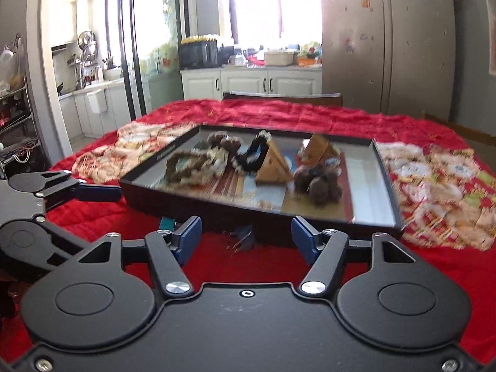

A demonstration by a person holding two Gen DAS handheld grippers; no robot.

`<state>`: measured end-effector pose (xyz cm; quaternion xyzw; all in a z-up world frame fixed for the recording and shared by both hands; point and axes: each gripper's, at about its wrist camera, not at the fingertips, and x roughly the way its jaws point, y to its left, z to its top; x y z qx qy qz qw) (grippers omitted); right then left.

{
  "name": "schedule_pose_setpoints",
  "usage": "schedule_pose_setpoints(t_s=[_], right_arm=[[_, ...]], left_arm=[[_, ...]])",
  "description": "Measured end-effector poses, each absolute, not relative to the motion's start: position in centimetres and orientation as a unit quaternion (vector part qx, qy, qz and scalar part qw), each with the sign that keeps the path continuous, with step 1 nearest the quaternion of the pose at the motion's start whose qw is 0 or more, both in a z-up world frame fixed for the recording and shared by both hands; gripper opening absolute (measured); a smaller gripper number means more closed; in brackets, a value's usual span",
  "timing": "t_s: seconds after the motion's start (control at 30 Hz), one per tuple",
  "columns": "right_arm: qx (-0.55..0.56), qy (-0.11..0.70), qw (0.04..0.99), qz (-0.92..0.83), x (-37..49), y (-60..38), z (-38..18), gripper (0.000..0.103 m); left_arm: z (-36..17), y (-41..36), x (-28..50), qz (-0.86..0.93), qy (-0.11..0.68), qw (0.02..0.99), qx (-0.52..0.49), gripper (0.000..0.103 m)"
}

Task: Organize objects
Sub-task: 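Grasp a teal binder clip with the left tool while the right tool grasps a blue binder clip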

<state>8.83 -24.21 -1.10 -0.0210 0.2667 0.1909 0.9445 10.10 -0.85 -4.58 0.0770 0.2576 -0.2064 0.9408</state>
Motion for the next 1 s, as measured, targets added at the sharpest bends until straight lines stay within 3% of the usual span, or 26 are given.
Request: schedule_pose_setpoints(t_s=[0.27,0.5,0.6,0.77,1.0], right_arm=[[-0.012,0.3,0.934,0.193,10.7,-23.6,-3.1,0.056],[-0.026,0.309,0.931,0.193,11.8,-22.8,-3.6,0.05],[-0.019,0.318,0.927,0.198,12.2,-22.9,-3.8,0.045],[-0.017,0.327,0.925,0.194,12.5,-22.8,-4.1,0.025],[-0.013,0.33,0.925,0.19,12.5,-23.4,-4.2,0.015]], left_arm=[[-5.7,-0.4,11.9,-0.226,0.295,0.928,0.036,0.079],[-5.8,-0.5,12.7,-0.235,0.308,0.922,0.026,0.077],[-5.9,-0.8,12.9,-0.237,0.312,0.92,0.029,0.077],[-5.9,-1.5,12.8,-0.24,0.309,0.919,0.043,0.076],[-5.9,-1.8,12.7,-0.245,0.306,0.919,0.048,0.067]])
